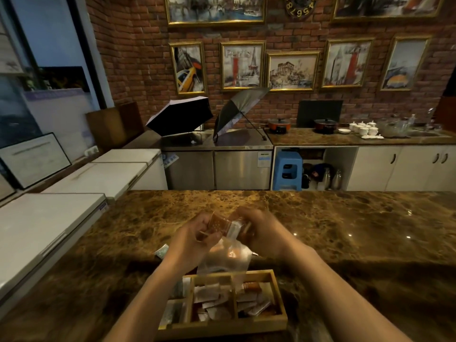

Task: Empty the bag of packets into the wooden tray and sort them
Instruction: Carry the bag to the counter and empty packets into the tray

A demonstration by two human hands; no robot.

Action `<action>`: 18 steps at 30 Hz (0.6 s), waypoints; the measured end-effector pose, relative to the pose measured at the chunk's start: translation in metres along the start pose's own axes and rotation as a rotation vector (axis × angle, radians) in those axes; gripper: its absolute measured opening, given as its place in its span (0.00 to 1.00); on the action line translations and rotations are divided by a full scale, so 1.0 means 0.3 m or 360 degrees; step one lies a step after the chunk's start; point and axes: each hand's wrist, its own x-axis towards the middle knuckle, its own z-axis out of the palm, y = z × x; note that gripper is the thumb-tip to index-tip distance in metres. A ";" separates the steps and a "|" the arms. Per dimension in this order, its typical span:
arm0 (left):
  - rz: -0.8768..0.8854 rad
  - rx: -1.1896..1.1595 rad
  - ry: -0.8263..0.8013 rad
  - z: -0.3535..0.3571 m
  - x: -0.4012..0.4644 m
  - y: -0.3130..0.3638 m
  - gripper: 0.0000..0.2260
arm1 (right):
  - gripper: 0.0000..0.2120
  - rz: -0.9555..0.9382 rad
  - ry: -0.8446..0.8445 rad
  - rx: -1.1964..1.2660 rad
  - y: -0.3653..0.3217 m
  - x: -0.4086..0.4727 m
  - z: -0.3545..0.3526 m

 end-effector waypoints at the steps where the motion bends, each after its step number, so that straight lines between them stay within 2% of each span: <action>1: 0.0001 0.0024 -0.0002 -0.005 -0.009 -0.014 0.08 | 0.17 -0.0007 -0.0021 0.0010 -0.004 0.001 0.020; 4: -0.0030 0.0076 -0.0002 -0.014 -0.038 -0.050 0.09 | 0.18 -0.0028 -0.0076 0.0017 -0.008 0.010 0.077; 9: -0.0071 -0.0041 -0.0029 -0.028 -0.051 -0.071 0.08 | 0.17 -0.0022 -0.0123 0.0018 -0.003 0.033 0.108; 18: -0.0053 -0.0190 0.0022 -0.016 -0.044 -0.072 0.04 | 0.15 -0.0058 -0.0229 0.0051 0.003 0.028 0.075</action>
